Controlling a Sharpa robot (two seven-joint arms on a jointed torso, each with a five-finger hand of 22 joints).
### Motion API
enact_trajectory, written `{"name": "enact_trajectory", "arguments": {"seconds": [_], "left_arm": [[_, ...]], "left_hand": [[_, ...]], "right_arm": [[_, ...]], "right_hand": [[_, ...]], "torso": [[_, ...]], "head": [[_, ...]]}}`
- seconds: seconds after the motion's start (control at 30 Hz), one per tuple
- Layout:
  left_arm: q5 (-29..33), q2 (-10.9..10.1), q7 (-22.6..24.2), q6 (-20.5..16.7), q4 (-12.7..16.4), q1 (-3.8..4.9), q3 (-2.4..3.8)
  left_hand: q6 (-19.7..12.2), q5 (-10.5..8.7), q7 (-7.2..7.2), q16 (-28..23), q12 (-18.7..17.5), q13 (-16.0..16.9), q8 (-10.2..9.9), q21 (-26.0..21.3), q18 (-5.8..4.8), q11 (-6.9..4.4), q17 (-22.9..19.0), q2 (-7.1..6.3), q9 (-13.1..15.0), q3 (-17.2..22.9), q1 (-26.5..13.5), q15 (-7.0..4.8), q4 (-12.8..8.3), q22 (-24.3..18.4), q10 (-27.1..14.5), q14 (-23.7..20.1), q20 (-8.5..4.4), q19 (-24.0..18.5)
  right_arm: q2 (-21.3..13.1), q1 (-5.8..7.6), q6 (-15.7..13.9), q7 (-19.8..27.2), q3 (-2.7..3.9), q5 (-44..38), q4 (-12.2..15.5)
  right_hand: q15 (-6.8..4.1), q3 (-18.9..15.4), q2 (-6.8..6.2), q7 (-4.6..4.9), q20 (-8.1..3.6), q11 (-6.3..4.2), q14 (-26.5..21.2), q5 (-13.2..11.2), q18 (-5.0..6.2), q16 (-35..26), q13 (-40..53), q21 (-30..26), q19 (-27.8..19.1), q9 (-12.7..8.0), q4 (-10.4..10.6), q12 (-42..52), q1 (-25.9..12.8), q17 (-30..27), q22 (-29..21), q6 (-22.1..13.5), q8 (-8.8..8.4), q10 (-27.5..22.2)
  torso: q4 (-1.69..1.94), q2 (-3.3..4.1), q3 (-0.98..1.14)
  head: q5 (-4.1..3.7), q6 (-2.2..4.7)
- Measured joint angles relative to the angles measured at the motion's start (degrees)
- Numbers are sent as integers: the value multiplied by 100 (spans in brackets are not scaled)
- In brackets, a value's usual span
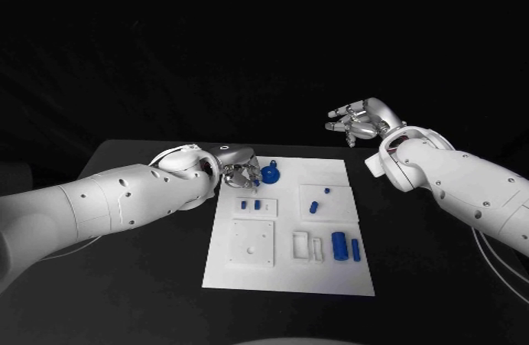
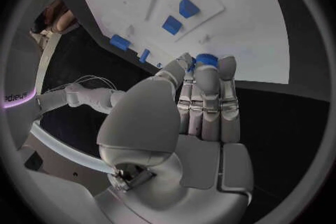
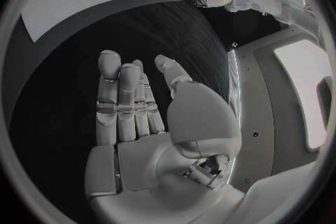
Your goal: Assemble the parts on the task board
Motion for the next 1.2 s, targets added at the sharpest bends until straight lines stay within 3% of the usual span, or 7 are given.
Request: {"name": "enact_trajectory", "arguments": {"seconds": [0.53, 1.2], "left_arm": [[10, 22, -46, 95, -179, -25, -58], [7, 93, -70, 263, -285, -83, -82]], "left_hand": [[-1, -1, -1, 0, 0, -1, 21, 0, -1, 0, 0, -1, -4, 0, 0, 0, 0, -1, -1, 0, 1, 0], [-4, -1, -3, -22, 0, -2, 13, 0, -37, 0, 1, -2, 1, 0, 0, 0, 0, 3, -1, 0, -21, -21]], "right_arm": [[16, 0, 43, -4, -1, 0, 0], [31, 0, 69, -5, 0, 0, 4]], "right_hand": [[0, 0, 0, -1, 0, 0, 0, 0, 0, 0, -4, 1, 0, 0, 0, 0, 0, -6, 7, 1, 0, 0], [0, 15, 0, 0, 0, 0, 0, 0, 1, 0, -9, 2, 0, 0, -16, 0, 0, -5, 18, 0, 0, 0]], "torso": [[-23, 6, 3], [-23, 5, 8]], "head": [[46, -8], [7, -37]]}}
